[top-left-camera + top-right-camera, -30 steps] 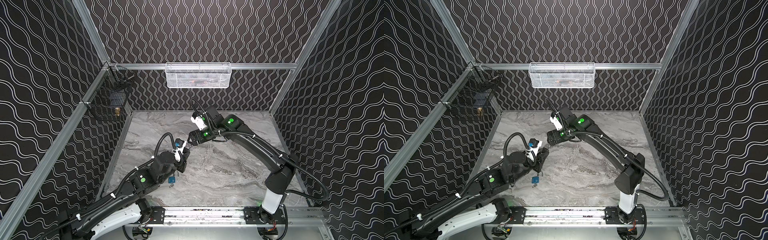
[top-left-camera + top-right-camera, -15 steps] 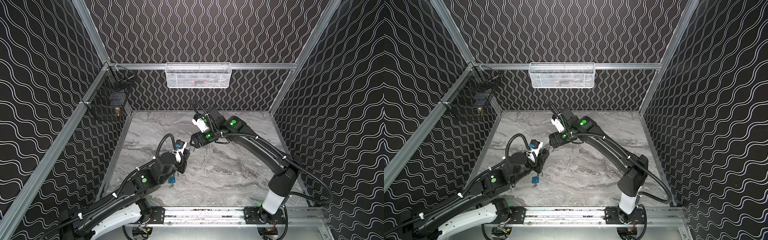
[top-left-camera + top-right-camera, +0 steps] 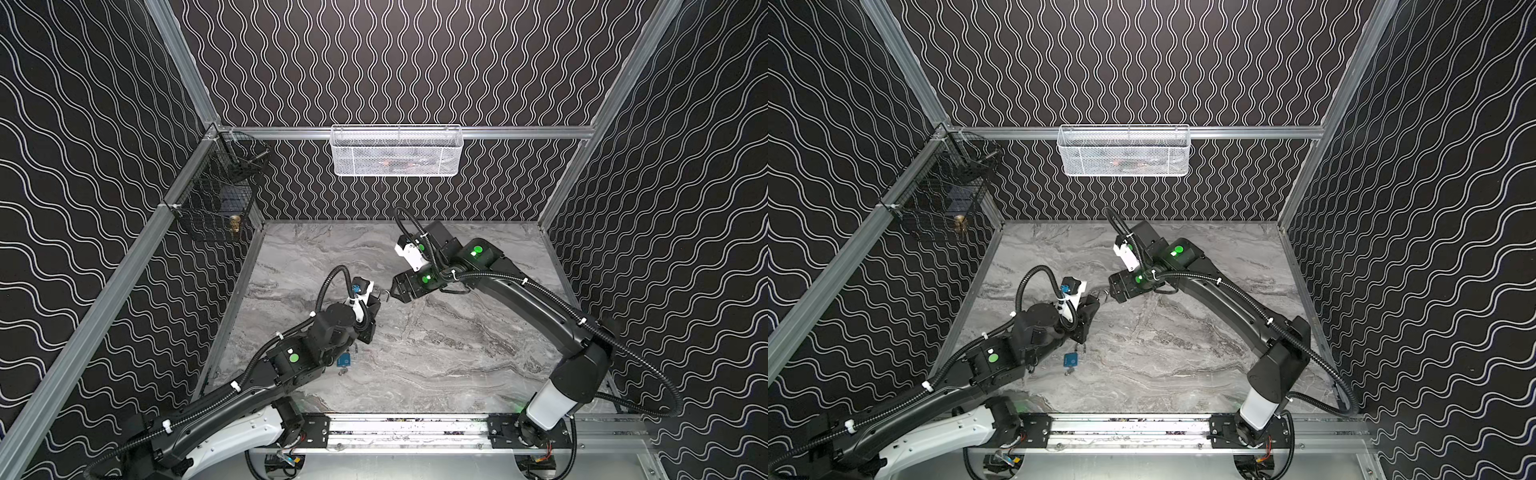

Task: Unlock with the key
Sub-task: 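Lower the opened padlock onto the table with the left gripper while the right withdraws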

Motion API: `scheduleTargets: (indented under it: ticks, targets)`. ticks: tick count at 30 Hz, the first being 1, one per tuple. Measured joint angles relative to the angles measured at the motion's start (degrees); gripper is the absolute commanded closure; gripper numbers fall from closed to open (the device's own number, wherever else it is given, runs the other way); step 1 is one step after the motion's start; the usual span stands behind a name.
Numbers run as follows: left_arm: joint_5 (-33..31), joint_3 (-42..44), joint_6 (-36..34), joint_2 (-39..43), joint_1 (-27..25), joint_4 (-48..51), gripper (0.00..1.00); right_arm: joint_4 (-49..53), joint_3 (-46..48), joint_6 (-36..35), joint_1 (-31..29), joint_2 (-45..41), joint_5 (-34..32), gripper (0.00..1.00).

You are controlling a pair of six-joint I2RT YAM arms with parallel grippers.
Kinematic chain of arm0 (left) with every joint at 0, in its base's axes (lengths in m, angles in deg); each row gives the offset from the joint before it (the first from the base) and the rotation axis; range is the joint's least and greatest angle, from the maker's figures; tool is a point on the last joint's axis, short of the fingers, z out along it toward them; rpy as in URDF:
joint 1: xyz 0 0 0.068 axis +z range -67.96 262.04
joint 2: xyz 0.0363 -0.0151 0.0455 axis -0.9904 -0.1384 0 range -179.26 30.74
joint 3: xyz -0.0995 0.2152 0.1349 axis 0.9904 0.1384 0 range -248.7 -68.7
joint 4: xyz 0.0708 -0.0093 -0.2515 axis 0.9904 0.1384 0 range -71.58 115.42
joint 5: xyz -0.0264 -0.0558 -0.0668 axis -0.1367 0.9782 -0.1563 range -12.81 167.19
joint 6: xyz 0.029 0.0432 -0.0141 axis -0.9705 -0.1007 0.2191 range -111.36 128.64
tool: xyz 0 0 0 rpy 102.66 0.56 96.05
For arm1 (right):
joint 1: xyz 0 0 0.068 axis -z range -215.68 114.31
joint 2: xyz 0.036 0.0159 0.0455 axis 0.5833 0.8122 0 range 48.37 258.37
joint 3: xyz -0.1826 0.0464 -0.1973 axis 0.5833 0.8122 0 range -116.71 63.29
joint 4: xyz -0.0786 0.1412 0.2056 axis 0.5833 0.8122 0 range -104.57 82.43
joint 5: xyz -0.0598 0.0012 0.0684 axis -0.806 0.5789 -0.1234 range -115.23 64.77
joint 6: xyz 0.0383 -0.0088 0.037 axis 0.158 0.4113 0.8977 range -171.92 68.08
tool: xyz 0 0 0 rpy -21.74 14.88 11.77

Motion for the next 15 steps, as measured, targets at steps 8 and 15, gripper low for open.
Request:
scheduleTargets:
  ticks: [8,15]
  targets:
    - [-4.33,-6.97,11.74,-11.39,0.0,9.22,1.0,-8.48,21.62,6.64,5.81,-13.11,-4.15,0.1]
    - [-5.49,-9.14,24.48,-24.06,0.04,16.65,1.0,-18.97,38.1,14.64,9.05,-23.5,-4.48,0.09]
